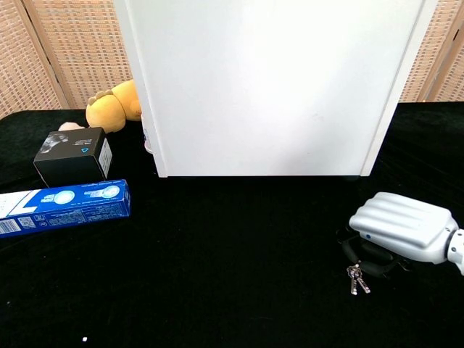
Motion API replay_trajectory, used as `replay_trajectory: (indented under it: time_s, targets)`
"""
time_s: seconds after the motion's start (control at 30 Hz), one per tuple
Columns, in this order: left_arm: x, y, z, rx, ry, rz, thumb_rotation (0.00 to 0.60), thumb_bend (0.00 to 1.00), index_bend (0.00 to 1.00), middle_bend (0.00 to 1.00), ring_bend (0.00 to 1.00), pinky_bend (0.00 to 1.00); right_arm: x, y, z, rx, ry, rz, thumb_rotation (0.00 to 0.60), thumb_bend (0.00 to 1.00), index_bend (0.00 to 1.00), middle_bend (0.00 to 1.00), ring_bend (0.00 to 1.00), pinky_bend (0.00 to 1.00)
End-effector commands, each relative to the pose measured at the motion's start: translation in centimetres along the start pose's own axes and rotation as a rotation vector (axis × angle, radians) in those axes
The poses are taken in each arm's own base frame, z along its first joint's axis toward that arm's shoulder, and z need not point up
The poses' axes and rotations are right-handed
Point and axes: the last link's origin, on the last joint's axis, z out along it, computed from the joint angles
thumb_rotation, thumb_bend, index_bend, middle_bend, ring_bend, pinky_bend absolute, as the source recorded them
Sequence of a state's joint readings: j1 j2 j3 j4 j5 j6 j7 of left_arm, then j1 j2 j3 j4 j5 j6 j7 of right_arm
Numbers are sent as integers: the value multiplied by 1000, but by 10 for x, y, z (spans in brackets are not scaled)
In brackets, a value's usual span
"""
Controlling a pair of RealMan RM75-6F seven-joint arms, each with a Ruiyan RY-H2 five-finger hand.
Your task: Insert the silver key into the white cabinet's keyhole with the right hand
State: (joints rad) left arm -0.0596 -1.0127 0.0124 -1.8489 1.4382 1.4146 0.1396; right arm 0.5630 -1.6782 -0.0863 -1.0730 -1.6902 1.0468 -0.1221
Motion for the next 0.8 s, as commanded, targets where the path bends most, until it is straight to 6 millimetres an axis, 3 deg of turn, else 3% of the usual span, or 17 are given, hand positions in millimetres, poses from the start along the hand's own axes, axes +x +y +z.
replay_trajectory:
  time_s: [0.03, 0.8]
  targets:
    - [0, 0, 0, 0, -1, 1, 600, 0, 0, 0, 0, 0, 0, 0, 0, 0, 1, 0, 600, 578, 595, 893, 894, 1000]
    - [0, 0, 0, 2, -2, 0, 600, 0, 0, 0, 0, 0, 18, -6, -4, 33, 63, 7, 600, 588, 637, 893, 894, 1000]
